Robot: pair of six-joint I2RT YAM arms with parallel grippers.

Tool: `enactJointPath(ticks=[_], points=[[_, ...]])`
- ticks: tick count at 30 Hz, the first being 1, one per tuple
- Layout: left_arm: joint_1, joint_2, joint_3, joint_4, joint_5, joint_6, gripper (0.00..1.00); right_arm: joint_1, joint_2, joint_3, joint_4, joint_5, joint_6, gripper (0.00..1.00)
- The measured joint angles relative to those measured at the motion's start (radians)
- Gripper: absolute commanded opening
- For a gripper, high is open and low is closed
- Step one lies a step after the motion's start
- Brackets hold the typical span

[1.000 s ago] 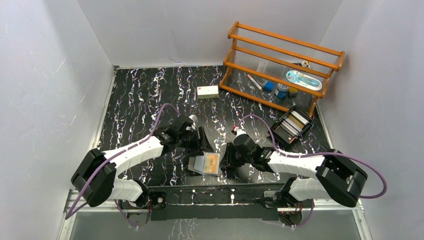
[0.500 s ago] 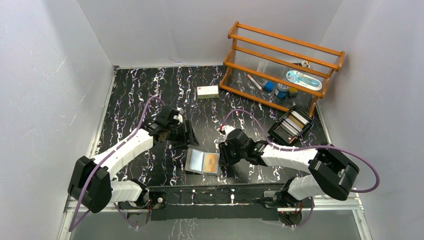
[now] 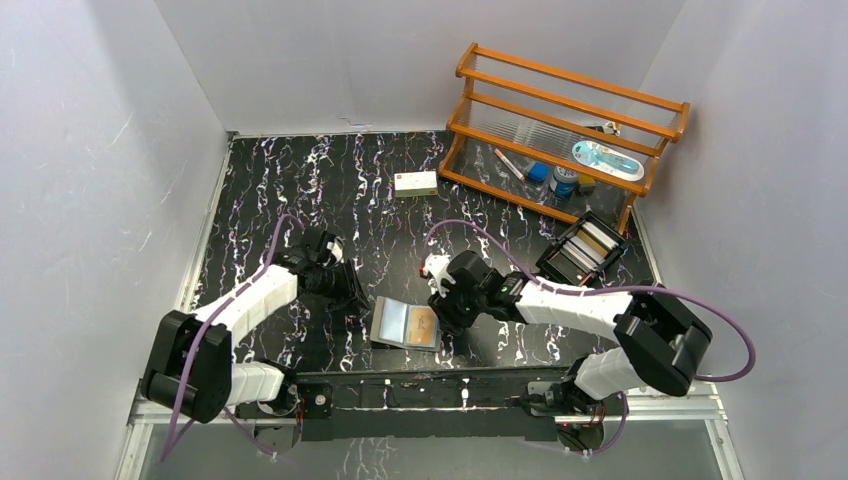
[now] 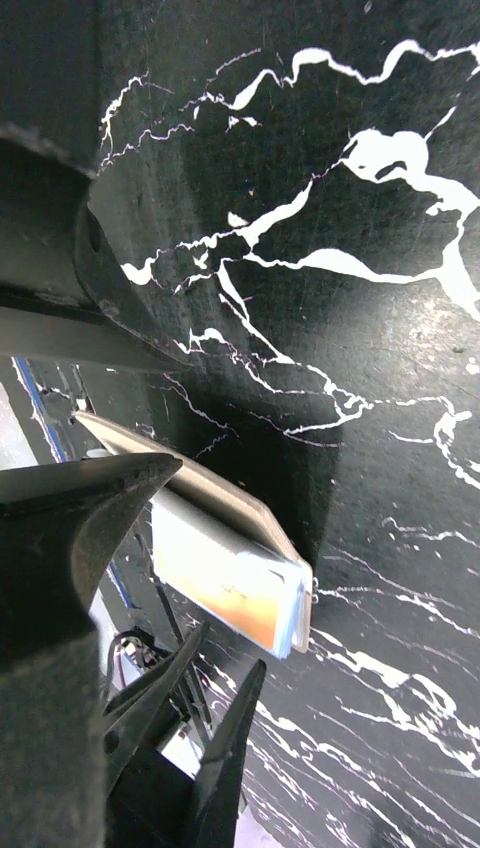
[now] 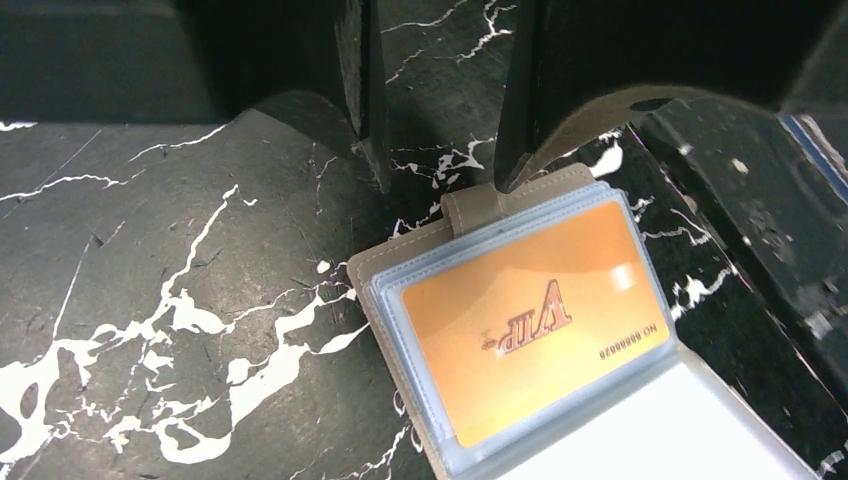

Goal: Put the credit cards into the card holder

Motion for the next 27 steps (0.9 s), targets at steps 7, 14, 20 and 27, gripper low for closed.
enactJointPath(ticks=[7, 14, 20, 27], points=[[0.000, 0.053, -0.053, 0.071, 0.043, -0.018, 0.21, 0.000, 0.056, 0.019, -0.043, -0.072, -0.133, 0.56], [0.000, 0.080, -0.114, 0.145, 0.119, -0.050, 0.15, 0.002, 0.122, 0.079, -0.044, -0.114, -0.188, 0.54], [0.000, 0.079, -0.114, 0.199, 0.198, -0.067, 0.15, 0.009, 0.153, 0.095, -0.014, -0.123, -0.201, 0.43], [0.000, 0.048, -0.116, 0.233, 0.257, -0.091, 0.22, 0.027, 0.158, 0.097, 0.066, -0.129, -0.206, 0.25]])
